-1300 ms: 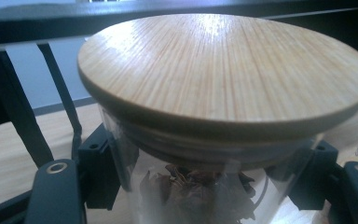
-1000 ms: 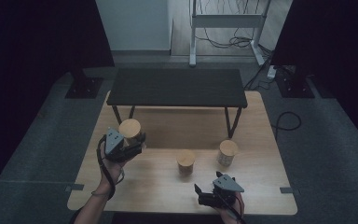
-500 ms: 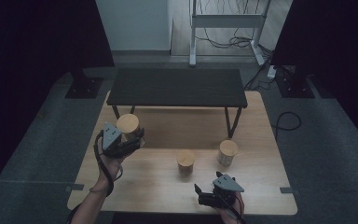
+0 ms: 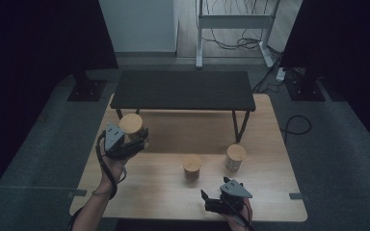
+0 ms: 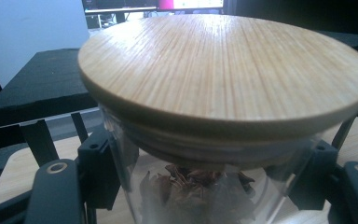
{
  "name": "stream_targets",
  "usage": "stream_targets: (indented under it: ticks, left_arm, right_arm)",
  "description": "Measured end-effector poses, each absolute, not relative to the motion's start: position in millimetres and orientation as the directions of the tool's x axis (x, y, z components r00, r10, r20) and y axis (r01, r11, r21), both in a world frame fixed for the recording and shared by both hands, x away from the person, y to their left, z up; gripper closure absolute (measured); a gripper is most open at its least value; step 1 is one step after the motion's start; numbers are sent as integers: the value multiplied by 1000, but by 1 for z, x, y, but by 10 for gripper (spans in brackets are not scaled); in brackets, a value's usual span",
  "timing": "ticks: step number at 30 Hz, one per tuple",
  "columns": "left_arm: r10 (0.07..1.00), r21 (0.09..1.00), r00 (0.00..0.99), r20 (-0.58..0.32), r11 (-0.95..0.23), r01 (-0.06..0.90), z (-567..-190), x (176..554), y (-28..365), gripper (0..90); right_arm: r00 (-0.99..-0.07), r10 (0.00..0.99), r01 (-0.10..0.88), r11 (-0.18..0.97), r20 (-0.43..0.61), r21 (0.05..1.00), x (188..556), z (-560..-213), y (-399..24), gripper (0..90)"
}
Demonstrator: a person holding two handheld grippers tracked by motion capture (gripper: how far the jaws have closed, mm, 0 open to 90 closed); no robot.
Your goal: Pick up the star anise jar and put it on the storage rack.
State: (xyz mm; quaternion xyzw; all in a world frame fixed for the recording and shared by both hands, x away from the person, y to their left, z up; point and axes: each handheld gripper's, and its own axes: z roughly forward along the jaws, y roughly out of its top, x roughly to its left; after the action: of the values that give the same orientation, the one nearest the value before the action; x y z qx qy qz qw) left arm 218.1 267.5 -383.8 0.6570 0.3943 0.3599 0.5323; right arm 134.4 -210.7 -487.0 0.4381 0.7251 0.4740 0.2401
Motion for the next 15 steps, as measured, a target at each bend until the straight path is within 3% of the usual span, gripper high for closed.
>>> stream_targets:
  ticks: [15]
  left_arm:
    - [903, 987, 426, 55, -114, 114, -368, 223, 265, 264]
  right_arm:
    - [-491, 868, 411, 150, 79, 899, 135, -487, -212, 18]
